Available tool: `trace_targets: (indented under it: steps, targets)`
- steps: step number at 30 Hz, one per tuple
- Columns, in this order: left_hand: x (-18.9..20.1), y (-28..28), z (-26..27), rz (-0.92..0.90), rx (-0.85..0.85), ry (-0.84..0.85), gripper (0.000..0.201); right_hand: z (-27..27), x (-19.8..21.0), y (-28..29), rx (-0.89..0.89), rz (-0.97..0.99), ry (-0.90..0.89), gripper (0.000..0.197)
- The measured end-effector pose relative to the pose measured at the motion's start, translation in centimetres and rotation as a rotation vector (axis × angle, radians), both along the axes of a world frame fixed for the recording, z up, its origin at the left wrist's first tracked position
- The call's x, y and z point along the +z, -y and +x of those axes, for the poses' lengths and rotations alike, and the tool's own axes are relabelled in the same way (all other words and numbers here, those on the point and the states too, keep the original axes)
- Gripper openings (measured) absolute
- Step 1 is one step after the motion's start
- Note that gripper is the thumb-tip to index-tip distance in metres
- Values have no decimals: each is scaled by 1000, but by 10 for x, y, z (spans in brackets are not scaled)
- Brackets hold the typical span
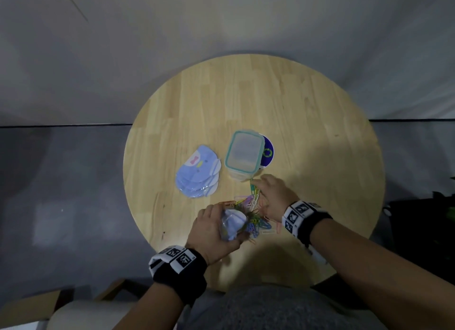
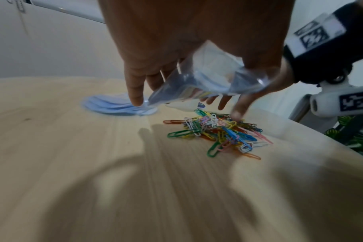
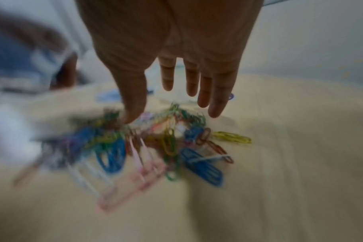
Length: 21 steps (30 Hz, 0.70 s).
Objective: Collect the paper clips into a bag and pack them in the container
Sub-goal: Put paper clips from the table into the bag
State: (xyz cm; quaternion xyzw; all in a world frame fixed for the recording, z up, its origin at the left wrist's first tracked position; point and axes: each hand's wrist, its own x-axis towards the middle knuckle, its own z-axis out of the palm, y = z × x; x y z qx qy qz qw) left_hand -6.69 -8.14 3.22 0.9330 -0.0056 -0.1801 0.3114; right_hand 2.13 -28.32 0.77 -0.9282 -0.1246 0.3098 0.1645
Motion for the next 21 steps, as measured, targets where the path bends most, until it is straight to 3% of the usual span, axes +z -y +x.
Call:
trace_targets:
  steps: [2, 4, 9, 12, 18, 21]
  targets:
    - [2, -2, -5, -1, 32, 29, 78, -1, -8, -4, 226, -149, -24, 85]
    - [4, -3, -8, -5, 70, 30, 82, -4, -12, -8, 256, -155, 30, 73]
    - [-6, -11, -17, 43, 58, -22, 83, -7, -10, -14, 166, -50, 71, 36]
    - [-13, -14, -18, 70, 27, -57, 85, -6, -8, -13, 62, -5, 21, 28]
    - [-17, -5, -8, 104, 29, -57, 90, -7, 4, -3, -343, 225, 14, 11]
    - [-20, 2, 0, 131, 21, -53, 88, -6, 19, 2, -324, 248, 19, 14]
